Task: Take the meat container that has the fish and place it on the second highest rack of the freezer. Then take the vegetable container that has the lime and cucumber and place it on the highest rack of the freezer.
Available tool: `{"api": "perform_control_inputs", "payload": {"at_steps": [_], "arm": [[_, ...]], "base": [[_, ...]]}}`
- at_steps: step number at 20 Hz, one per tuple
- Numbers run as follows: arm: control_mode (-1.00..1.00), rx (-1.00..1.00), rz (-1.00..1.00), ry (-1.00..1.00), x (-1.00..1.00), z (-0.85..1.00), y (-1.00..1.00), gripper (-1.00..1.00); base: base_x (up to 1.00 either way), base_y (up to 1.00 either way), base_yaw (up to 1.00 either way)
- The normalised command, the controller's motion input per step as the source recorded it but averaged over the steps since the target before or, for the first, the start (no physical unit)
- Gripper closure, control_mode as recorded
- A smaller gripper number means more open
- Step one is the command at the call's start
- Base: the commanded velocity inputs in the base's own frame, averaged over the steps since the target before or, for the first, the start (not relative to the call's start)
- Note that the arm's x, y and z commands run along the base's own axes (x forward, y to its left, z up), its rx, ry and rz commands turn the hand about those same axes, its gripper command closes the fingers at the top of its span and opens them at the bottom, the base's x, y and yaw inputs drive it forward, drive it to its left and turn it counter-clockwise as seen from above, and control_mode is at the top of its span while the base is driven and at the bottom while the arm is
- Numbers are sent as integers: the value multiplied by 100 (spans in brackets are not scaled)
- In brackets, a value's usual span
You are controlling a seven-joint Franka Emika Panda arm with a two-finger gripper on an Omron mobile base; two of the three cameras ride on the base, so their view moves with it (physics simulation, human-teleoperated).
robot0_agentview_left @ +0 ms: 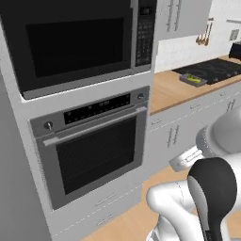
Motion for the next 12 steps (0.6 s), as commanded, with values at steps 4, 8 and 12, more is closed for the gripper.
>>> {"api": "perform_control_inputs", "payload": {"at_steps": [4,8,12], "arm": [[100,0,0,0,0,0,0,-100],[100,0,0,0,0,0,0,-100],[100,0,0,0,0,0,0,-100]], "base": [[79,-100,0],[81,-100,0],[78,-100,0]]}}
